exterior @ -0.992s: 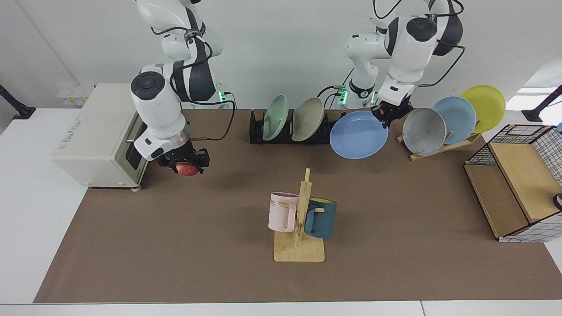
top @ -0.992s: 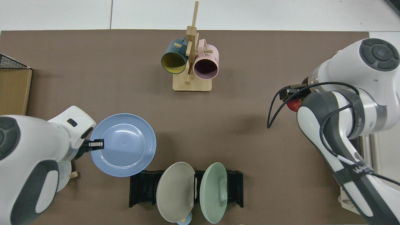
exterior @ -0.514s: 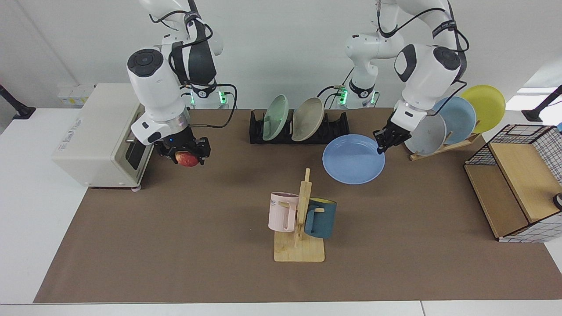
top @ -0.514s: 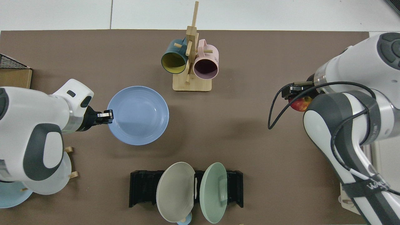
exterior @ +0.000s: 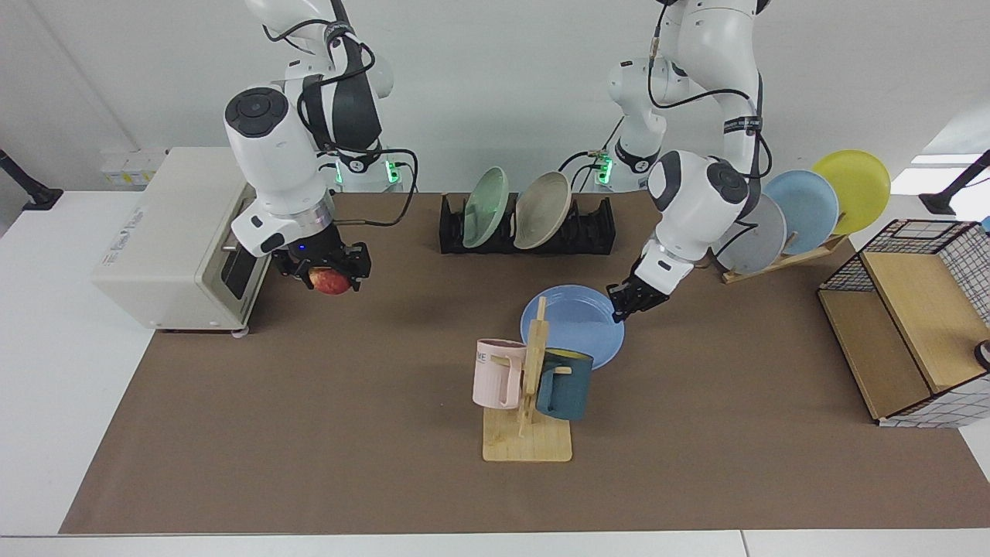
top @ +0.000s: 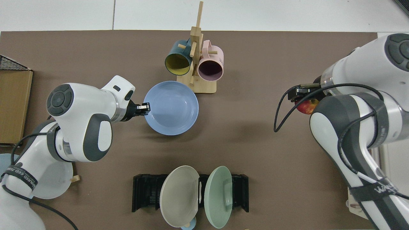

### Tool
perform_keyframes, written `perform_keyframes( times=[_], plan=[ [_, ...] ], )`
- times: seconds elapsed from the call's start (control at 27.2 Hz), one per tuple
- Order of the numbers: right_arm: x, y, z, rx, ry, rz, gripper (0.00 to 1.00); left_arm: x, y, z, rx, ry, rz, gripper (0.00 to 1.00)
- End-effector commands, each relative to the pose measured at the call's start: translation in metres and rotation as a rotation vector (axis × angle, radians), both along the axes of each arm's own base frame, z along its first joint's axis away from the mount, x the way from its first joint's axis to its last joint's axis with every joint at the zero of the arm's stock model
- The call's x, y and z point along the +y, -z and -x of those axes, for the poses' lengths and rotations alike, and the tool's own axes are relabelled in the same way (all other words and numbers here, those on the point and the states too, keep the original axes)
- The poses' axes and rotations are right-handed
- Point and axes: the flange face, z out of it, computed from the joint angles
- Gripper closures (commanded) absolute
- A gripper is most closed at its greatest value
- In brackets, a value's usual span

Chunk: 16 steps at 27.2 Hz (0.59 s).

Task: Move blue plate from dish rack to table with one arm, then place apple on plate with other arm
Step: 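Carry the blue plate with the left gripper toward the mug tree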

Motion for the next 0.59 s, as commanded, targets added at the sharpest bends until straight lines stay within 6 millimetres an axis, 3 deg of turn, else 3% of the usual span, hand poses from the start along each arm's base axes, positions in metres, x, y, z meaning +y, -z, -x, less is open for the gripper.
perform_keyframes(
  times=[0.0, 0.26, 0.55],
  plan=[
    [0.009, 0.001, 0.003, 0.004, 0.018, -0.011, 1.00, -0.009, -0.004, 0.004, 0.021, -0.015, 0.044, 1.00],
    [0.015, 0.001, 0.004, 0.004, 0.013, -0.011, 1.00, -0.028, 0.015, 0.026, 0.047, 0.012, 0.050, 1.00],
    [0.030, 0.001, 0.008, 0.010, 0.016, -0.010, 1.00, -0.027, 0.029, 0.038, 0.048, 0.028, 0.039, 1.00]
  ],
)
